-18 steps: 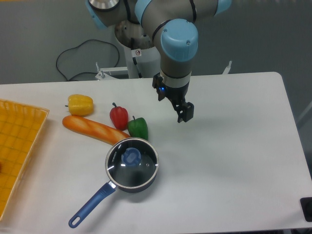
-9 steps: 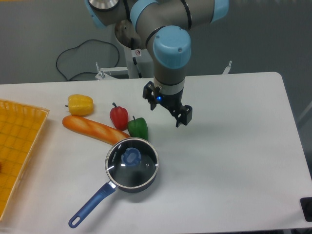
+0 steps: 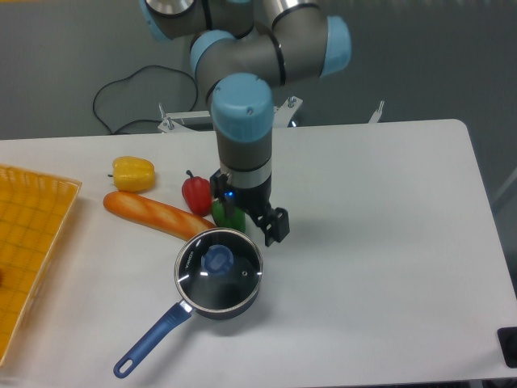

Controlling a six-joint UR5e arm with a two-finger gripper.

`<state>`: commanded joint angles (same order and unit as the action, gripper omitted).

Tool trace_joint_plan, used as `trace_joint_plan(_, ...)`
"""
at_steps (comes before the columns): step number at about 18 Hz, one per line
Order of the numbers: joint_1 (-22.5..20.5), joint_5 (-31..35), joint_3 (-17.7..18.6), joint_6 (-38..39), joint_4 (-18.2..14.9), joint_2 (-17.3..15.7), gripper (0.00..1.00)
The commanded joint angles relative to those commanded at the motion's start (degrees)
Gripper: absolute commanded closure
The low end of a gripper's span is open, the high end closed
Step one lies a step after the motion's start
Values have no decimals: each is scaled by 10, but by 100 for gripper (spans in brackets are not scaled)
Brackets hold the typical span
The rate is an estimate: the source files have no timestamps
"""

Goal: Open the lid
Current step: 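Lower the gripper onto the lid knob at the pan's center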

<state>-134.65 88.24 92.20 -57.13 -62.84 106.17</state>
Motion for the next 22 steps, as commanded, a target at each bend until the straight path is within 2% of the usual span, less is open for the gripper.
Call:
trace_joint_plan(9, 18, 0, -2, 5, 4, 18, 0)
trace_joint_plan(15, 32, 1, -13, 67, 5, 39, 0)
trace_joint_plan(22, 48, 31, -25, 89, 7, 56, 0)
